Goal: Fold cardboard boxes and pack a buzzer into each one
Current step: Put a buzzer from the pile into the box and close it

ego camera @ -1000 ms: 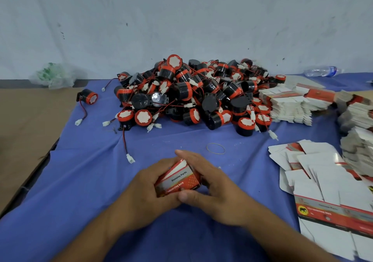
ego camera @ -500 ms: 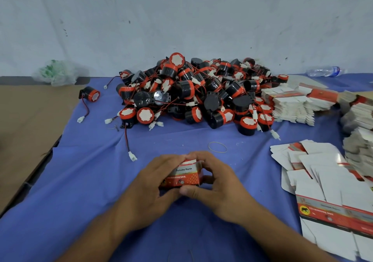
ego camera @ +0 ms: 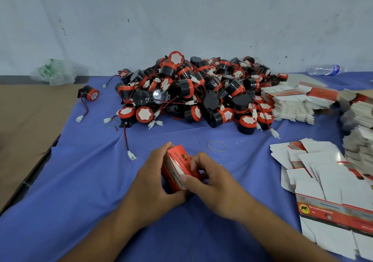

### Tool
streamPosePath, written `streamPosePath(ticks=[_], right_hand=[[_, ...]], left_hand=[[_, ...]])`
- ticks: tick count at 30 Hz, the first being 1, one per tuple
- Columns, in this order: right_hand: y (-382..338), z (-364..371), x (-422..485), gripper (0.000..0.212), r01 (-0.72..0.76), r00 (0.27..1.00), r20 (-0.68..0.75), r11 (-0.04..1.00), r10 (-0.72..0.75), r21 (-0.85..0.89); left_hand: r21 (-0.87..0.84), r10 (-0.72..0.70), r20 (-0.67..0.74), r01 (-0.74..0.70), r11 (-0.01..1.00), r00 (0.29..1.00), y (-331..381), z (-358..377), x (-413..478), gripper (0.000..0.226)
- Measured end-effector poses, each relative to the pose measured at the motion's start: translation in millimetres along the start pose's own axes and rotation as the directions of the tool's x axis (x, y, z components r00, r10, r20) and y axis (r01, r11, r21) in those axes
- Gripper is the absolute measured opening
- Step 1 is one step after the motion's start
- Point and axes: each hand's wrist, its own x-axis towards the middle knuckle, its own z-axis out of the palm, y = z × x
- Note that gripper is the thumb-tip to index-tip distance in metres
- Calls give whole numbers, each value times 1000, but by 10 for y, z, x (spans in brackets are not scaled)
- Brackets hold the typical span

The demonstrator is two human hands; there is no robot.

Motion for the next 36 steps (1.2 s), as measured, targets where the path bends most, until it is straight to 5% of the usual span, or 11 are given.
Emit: streamPosePath(ticks=[14,18,24,31,36], right_hand=[[19,247,39,18,39,982,-172,976,-78,-215],[-15,213,44,18,41,993,-105,995,-51,-94],[-176,-53,114,16,-31,1000,-4,987,31,-158],[-235,-216,157,24,-225,970,122,964,209,139],[-245,-144,194,14,-216,975,38,975,218,-47]], left_hand=[[67,-28,-51,31,997,998,81,75,21,105],[77,-58,-54,62,995,997,63,78,27,104],[142,-35,-49,42,989,998,80,64,20,110],[165,25,-29,-20,986,999,131,42,24,107],[130,-48,-52,55,990,997,43,56,20,112]])
